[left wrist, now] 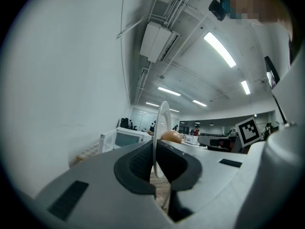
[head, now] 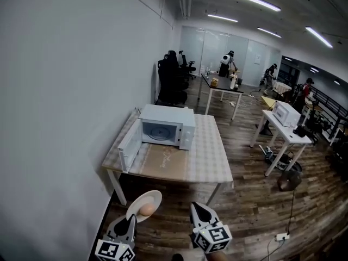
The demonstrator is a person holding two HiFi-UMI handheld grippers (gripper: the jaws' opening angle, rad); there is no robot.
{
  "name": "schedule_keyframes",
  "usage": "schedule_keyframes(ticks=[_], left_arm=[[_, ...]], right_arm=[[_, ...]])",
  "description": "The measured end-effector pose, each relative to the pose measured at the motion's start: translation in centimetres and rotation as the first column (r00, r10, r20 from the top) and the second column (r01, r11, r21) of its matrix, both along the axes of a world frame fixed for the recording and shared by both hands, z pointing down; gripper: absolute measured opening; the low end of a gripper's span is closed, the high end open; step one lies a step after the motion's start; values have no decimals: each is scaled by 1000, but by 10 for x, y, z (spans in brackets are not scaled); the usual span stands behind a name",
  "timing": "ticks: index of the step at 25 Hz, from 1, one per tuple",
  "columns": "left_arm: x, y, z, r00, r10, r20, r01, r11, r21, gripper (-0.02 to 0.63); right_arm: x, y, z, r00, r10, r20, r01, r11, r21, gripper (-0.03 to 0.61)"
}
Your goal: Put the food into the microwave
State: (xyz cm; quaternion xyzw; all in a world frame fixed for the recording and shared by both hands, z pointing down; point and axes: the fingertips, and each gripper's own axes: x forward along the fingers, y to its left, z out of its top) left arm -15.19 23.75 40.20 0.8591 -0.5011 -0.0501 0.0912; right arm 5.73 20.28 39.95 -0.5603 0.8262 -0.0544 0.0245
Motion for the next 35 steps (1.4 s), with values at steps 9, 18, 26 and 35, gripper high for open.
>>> schedule_keyframes(ticks=[9,18,26,35], left_arm=[[41,-58,-9,1000,-21,17,21,1000,22,17],[83,-99,-5,999,-32,32,32,999,11,17],[116,-125,-9,998,-31,48,31,1000,3,17],[135,-147,-10,996,-28,81,28,1000,-3,17]], right_arm=[[46,-55,-11,999,-4,35,2,999,33,8],[88,-95,-5,1000,-20,17,19,1000,13,8],[127,-118,-3,1000,-5,5,5,999,32,8],[148,-148,4,1000,3,21,-4,999,39,8]])
